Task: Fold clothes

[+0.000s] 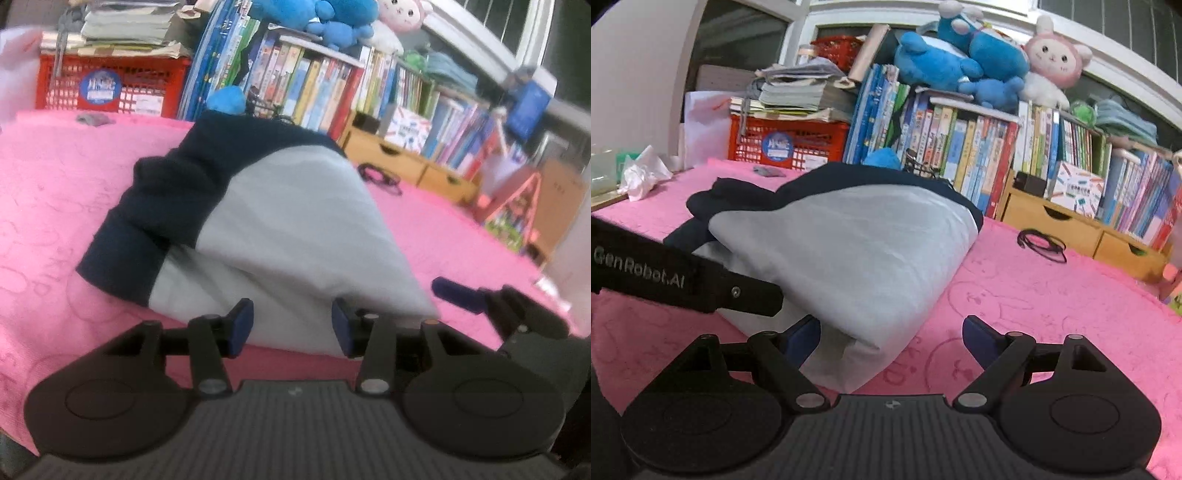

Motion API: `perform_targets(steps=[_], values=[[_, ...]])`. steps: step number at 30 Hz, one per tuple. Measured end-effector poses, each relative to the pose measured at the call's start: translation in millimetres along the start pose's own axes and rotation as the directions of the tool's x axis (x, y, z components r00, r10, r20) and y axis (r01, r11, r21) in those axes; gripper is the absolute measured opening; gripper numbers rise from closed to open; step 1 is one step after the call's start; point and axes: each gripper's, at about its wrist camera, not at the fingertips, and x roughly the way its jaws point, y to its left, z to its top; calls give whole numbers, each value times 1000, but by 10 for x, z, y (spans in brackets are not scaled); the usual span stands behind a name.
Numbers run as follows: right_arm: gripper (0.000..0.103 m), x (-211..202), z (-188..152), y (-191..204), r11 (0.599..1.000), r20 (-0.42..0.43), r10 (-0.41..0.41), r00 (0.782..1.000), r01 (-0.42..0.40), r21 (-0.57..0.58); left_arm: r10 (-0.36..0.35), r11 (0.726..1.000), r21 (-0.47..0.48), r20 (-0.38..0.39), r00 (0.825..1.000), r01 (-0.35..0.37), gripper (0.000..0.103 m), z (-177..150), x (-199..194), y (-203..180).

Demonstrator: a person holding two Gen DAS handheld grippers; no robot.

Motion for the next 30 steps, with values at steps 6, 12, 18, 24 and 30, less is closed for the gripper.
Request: perform_targets(steps=[6,12,18,24,30], values=[[84,9,-22,-68,999,-8,-25,1000,25,25,23,999,28,-7,1000,-23,45,-8,14,-39],[69,57,-49,-118,999,-29,-22,999,23,48,-30,996,-87,-1,1000,30,45,26,22,112],[48,82,-1,-122,1000,-13,-2,1000,2,8,-109,958,-266,11,994,108,46,58,71,365],[33,58,19,-224,991,25,-112,993,113,-74,-159,928,-333,49,986,166,47,78,99,409],[33,93,-27,-264,995,19,-90,996,91,-52,-215,869,-437,91,972,233,51,174,301,424]])
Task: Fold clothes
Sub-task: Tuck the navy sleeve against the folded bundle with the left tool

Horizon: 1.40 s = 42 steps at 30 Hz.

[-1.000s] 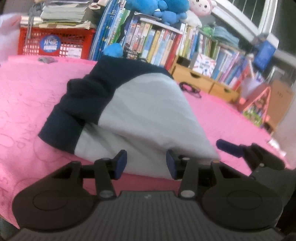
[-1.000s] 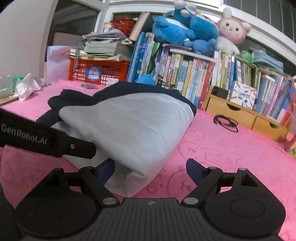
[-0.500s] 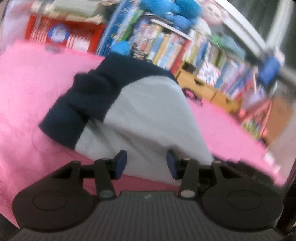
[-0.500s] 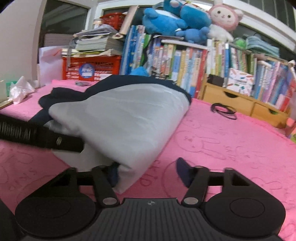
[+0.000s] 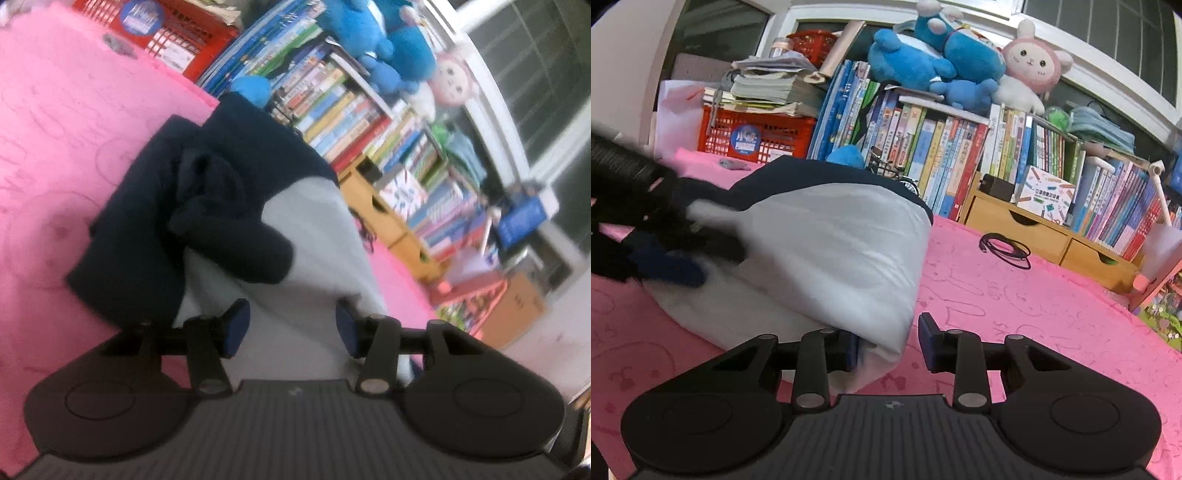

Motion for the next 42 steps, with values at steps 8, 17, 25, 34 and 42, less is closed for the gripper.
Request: perform_targets(steps=[8,17,25,34,42], values=[[35,13,-31,-61,999,1,16,1000,-16,39,-33,990,-134,90,995,45,55,110,-131,267],[37,30,-74,-35,999,-4,20,1000,-20,38,-85,965,-237,115,990,110,68,184,-98,396],[35,77,-75,9,999,-20,16,1000,-15,49,20,998,46,225,974,-31,5,264,-103,-44],[30,67,-86,5,996,-4,49,999,-49,76,106,960,238,193,975,-151,9,157,-295,62],[30,102,22,10,996,21,37,999,-39,80,94,961,236,200,975,-141,16,298,-395,228]])
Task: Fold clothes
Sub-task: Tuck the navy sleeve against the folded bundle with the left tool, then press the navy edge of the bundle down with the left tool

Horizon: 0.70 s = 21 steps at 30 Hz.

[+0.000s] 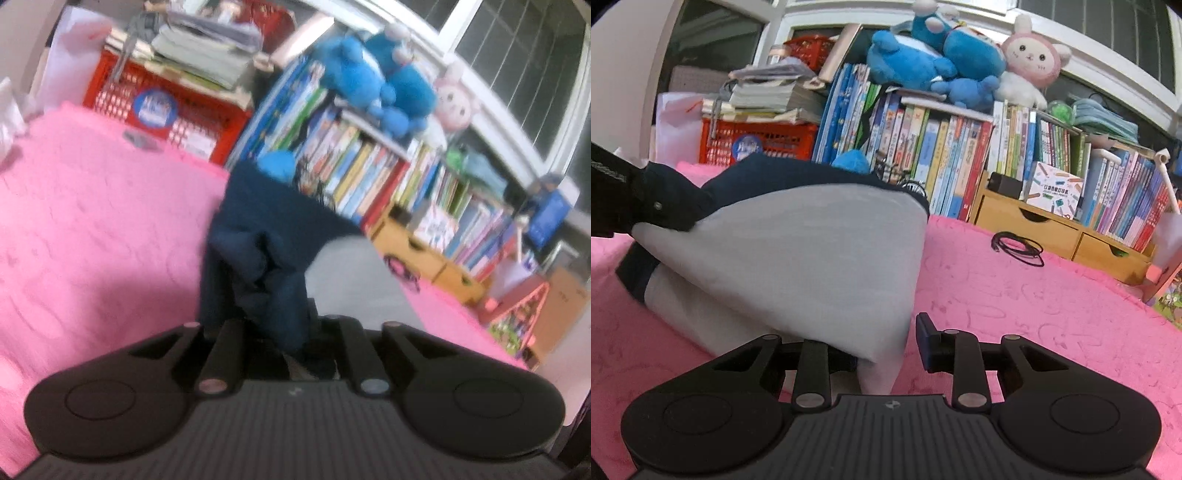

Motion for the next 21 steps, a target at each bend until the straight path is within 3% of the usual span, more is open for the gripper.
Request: perform_targets(steps=[4,6,7,9,10,13,15,16,18,21], values=[[24,-8,0,-65,998,-2,54,999,-54,38,51,995,82,3,999,-51,20,85,-160,151],[22,-18,-7,-51,997,2,57,998,-57,43,116,974,191,41,992,-122,26,118,-283,124],[21,-21,-5,-62,997,4,62,998,-62,55,144,951,267,64,988,-156,26,118,-335,71],[20,-23,-1,-102,993,11,73,997,-74,90,168,867,456,112,979,-201,26,65,-409,-129],[19,-24,-1,-129,990,16,83,996,-85,110,154,812,548,127,980,-199,26,7,-432,-263],[19,-12,1,-213,980,19,107,994,-108,165,33,650,754,90,995,-90,29,-229,-444,-677],[19,-16,-6,-258,974,25,120,992,-122,190,-42,507,862,44,998,-16,30,-452,-398,-947],[19,-20,-12,-282,971,29,127,991,-130,201,-69,440,898,23,997,10,30,-558,-361,-1057],[19,-27,-20,-333,964,35,143,989,-147,223,-106,334,941,-13,994,48,30,-743,-263,-1224],[19,-43,-30,-385,954,43,157,987,-163,251,-116,225,970,-63,991,88,31,-936,-33,-1388]])
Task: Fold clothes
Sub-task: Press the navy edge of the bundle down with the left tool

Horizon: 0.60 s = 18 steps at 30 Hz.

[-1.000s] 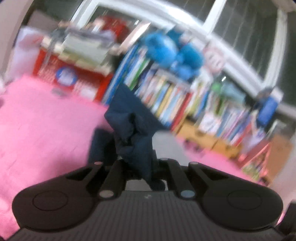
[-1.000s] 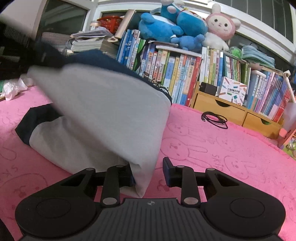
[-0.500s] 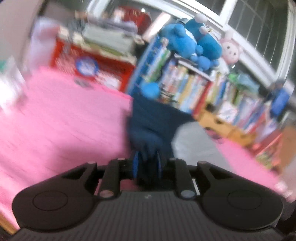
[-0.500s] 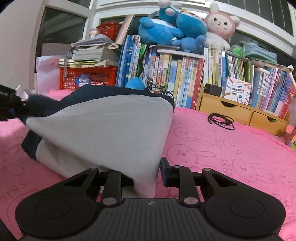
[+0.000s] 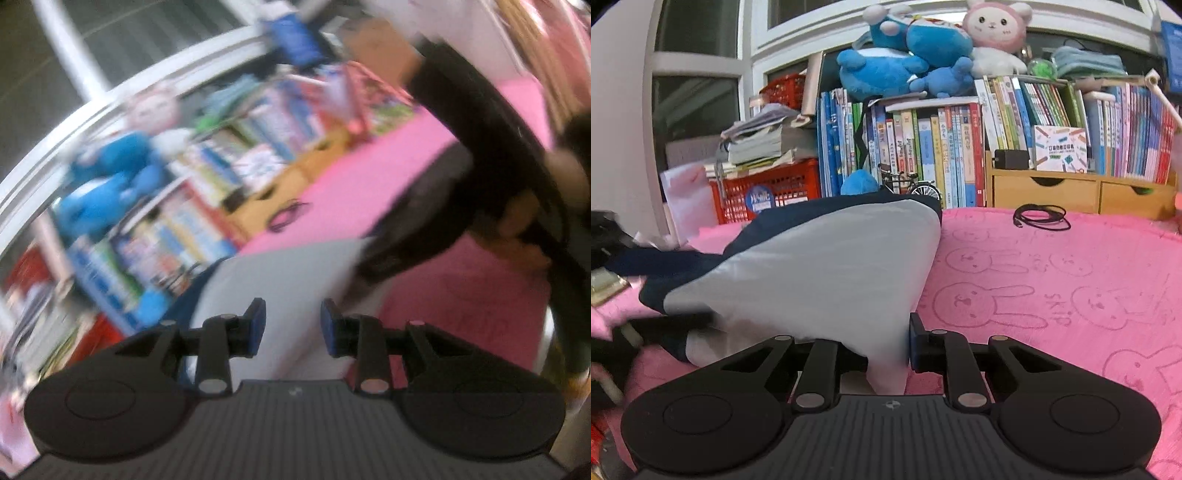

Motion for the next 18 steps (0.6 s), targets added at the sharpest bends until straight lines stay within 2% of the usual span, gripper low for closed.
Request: perform_targets(steps=[2,4,5,6,10,18], values=[[19,-8,4,-20,1000,3,5,1000,-5,13,-5,998,66,-18,1000,6,32,14,167,-105],[19,-13,4,-18,1000,5,-2,1000,2,14,26,991,132,-34,999,-21,29,-3,304,-192],[19,-15,3,-12,1000,6,-8,1000,8,12,49,989,141,-41,998,-43,16,-34,336,-191],[19,-17,3,-6,1000,7,-14,1000,14,10,60,990,133,-48,997,-54,9,-64,354,-162],[19,-25,-10,20,999,14,-38,999,38,-9,104,990,102,-109,989,-93,8,-243,278,15],[19,-18,-36,58,998,21,-52,998,53,-28,197,980,56,-256,946,-189,9,-659,-86,320]])
